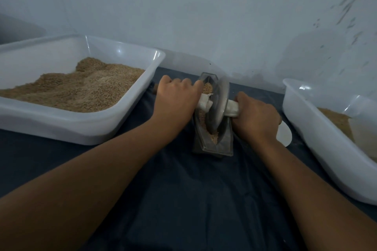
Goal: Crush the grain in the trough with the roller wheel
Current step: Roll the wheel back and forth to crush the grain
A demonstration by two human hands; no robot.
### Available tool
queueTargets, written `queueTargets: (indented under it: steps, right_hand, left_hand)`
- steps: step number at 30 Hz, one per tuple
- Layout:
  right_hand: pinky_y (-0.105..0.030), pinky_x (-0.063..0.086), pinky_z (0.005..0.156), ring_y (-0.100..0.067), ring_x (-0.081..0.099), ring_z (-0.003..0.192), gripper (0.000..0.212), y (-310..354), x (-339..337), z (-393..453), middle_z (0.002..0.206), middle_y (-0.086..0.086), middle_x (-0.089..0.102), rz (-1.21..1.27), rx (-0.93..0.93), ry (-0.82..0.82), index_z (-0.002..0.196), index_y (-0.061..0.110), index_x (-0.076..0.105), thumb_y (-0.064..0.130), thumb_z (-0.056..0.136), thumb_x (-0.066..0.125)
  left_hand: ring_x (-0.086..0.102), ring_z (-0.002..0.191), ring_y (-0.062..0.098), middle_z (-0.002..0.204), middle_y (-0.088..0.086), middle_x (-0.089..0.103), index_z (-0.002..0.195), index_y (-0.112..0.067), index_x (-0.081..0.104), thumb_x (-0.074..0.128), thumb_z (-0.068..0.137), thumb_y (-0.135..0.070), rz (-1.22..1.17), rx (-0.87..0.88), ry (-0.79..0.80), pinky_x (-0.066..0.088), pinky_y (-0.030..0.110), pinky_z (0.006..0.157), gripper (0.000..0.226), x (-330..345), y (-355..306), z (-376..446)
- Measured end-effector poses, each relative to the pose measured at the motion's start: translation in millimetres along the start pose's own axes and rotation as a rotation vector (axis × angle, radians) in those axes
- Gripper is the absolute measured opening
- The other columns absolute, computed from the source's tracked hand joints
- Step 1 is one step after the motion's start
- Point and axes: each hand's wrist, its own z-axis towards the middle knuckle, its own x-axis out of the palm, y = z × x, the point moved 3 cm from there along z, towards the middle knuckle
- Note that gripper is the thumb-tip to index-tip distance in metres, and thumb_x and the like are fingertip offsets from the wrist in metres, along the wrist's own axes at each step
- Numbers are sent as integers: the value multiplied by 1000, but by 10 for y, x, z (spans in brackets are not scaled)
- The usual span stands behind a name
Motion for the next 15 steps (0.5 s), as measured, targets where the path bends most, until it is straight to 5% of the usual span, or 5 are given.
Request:
queueTargets:
  steps: [7, 10, 15]
  right_hand:
    - [-25, 15, 51, -14, 30, 46, 16, -45, 105, 106, 57, 11, 36, -32, -2, 30, 83, 23, 51, 34, 83, 62]
    - [-27, 32, 53, -21, 42, 53, 16, -69, 171, 189, 61, 7, 46, -55, -7, 85, 86, 25, 51, 38, 85, 59]
    - [-30, 32, 54, -21, 40, 54, 16, -116, 269, 329, 63, 6, 46, -89, -26, 117, 87, 26, 52, 40, 87, 60]
  left_hand:
    - [41, 59, 19, 68, -3, 43, 86, -23, 35, 55, 86, -9, 11, 26, -15, 29, 35, 66, 24, 100, 28, 88]
    - [47, 60, 23, 70, -2, 44, 89, -23, 41, 53, 88, -10, 2, 30, 2, 31, 37, 68, 18, 159, 37, 137]
    - [44, 61, 23, 74, 0, 48, 96, -21, 50, 50, 93, -12, -27, 21, -17, 29, 37, 68, 9, 281, 70, 220]
